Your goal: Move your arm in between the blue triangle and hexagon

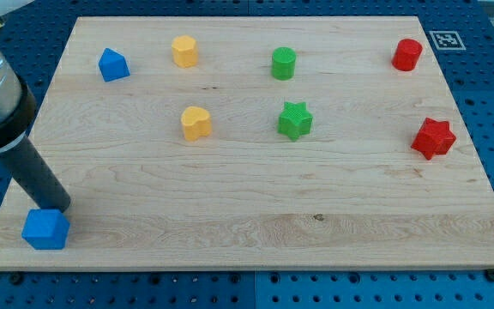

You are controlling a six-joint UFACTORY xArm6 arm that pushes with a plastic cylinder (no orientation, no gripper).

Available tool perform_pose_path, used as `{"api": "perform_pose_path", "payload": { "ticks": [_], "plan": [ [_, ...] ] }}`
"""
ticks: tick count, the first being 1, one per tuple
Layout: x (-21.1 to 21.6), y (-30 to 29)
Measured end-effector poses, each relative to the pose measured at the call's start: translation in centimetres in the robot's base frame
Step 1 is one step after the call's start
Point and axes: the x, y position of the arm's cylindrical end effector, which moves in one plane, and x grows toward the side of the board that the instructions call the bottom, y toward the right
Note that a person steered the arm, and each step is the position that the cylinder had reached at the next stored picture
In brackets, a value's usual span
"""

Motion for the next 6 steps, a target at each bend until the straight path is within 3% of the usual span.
{"api": "perform_pose_path", "payload": {
  "ticks": [1,4,6],
  "plan": [
    [-0.6,0.0],
    [-13.6,0.3],
    [-16.1,5.5]
  ]
}}
